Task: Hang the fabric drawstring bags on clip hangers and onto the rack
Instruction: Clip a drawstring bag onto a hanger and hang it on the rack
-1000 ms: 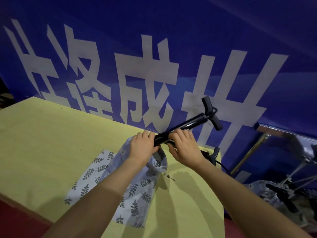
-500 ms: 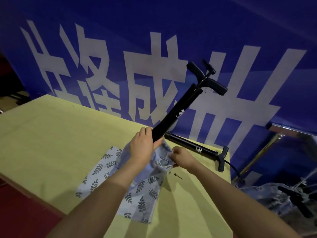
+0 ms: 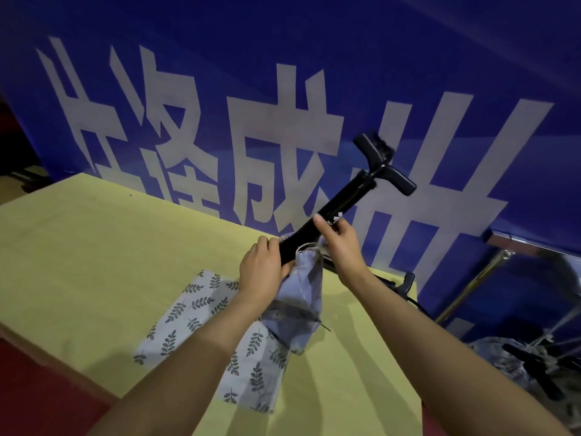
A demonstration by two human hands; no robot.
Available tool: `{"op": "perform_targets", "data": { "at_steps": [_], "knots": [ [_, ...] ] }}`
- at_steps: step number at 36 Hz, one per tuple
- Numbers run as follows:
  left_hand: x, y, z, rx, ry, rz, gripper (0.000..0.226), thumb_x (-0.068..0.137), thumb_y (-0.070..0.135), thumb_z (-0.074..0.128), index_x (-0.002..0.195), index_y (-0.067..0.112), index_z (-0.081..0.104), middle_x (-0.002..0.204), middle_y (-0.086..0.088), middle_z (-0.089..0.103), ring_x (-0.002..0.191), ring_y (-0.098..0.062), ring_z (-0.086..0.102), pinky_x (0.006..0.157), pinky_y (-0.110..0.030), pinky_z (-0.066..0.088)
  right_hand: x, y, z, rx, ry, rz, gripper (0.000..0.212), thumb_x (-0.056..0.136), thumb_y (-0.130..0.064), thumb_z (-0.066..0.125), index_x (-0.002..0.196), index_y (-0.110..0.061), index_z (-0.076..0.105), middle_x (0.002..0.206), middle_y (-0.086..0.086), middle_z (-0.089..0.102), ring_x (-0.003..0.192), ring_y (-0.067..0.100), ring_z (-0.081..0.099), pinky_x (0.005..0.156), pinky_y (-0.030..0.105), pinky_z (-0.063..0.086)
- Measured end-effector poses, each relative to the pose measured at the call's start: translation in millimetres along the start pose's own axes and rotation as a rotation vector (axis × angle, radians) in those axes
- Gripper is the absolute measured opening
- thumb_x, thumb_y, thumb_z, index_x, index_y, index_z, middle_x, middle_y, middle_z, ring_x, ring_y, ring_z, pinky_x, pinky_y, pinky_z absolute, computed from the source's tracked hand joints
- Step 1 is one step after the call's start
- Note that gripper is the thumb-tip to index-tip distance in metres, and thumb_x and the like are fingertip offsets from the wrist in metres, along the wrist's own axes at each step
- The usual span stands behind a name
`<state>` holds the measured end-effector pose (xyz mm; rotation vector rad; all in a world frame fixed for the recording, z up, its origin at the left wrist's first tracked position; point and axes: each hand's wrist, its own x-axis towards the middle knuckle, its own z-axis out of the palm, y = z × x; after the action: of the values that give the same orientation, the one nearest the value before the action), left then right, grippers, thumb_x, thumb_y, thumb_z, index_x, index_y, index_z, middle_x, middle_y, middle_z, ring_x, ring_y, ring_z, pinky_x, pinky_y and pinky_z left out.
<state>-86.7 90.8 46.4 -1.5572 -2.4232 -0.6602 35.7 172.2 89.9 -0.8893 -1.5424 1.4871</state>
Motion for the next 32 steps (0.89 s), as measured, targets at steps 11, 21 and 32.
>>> {"op": "perform_targets", "data": {
  "at_steps": [11,21,32],
  "knots": [
    [9,0,-14,-0.416,-0.288,0.021,0.055,0.089,0.003,0.054,0.142,0.013,0.039,0.116,-0.007,0.041,0.097,-0.018,0.049,0.081,-0.015,0.034,-2,8,-6,-0.074,0.096,-0.029,0.007,0.091,-0.025,0.061,0.089,-0.020,0.057,0.090,0.002,0.066,0.084,0.011,0.066,0.066,0.017,0.053],
    [20,21,-46,-0.649,0.015,-0.059,0.048,0.094,0.002,0.041,0.136,0.019,0.028,0.106,-0.013,0.056,0.072,-0.024,0.055,0.059,-0.033,0.043,-5,18,-3,-0.578,0.006,-0.214,0.021,0.085,-0.038,0.066,0.088,-0.024,0.052,0.088,-0.003,0.048,0.081,0.010,0.049,0.064,0.017,0.035],
    [13,11,-57,-0.583,0.042,-0.063,0.103,0.090,-0.001,0.047,0.128,0.062,-0.025,0.083,-0.004,0.051,0.059,-0.020,0.052,0.052,-0.032,0.044,-17,21,24,-0.726,-0.158,-0.244,0.029,0.076,-0.036,0.071,0.088,-0.020,0.051,0.086,-0.001,0.048,0.081,0.018,0.055,0.070,0.036,0.048]
  ]
}}
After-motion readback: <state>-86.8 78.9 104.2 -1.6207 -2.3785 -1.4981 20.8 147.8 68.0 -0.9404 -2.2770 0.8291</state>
